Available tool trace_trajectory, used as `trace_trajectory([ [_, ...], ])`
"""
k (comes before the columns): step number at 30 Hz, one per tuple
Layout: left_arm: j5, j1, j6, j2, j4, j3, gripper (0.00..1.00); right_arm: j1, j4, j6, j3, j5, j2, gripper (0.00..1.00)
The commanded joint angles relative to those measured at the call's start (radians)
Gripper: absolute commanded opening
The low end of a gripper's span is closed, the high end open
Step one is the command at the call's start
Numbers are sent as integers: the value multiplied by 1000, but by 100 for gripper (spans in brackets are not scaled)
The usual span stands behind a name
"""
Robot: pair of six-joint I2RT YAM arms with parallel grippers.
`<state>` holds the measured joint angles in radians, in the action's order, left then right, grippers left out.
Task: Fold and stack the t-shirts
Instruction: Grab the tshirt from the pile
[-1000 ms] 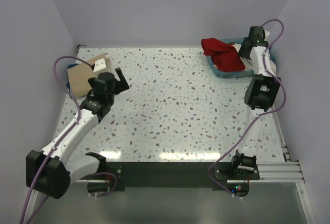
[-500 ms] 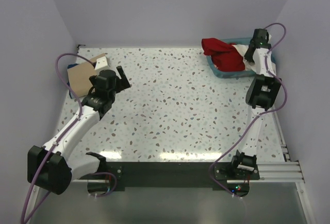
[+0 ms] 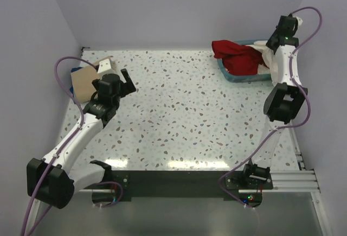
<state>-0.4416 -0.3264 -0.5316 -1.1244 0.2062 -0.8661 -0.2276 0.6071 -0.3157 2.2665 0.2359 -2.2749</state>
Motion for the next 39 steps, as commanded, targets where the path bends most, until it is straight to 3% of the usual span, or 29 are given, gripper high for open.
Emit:
trace_trajectory([
  [1, -5, 7, -8, 32, -14, -16, 100, 1, -122, -55, -31, -1, 158, 0],
  [9, 4, 7, 10, 55, -19, -17, 100, 49, -138, -45, -45, 26, 280, 0],
  [18, 38, 7, 9, 46, -30, -19, 100, 102, -173, 27, 57, 129, 376, 0],
  [27, 50, 7, 16, 66, -11, -16, 100, 119, -182, 55, 304, 164, 238, 0],
  [32, 55, 7, 19, 69, -1, -11, 100, 122, -360, 29, 286, 206, 232, 0],
  [39, 73, 6, 15, 64, -4, -16, 100, 140, -503, -6, 383, 198, 144, 0],
])
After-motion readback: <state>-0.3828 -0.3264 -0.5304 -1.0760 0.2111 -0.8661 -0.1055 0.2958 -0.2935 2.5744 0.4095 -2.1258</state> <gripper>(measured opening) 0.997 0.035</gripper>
